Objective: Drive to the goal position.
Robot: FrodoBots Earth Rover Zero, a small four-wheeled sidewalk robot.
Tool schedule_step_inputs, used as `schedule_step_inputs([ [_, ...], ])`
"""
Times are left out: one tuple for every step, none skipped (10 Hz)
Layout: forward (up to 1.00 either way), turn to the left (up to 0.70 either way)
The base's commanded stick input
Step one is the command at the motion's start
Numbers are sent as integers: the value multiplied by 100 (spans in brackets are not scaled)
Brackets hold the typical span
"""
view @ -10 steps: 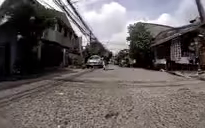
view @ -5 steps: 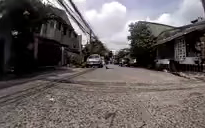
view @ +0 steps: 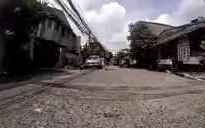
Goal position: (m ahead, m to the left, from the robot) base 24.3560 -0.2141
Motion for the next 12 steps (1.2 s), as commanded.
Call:
schedule_step_inputs([
  [70, 0],
  [70, 0],
  [70, 0],
  [70, 0],
  [70, 0],
  [70, 0],
  [70, 0],
  [70, 0],
  [70, 0],
  [70, 0],
  [70, 0],
  [70, 0],
])
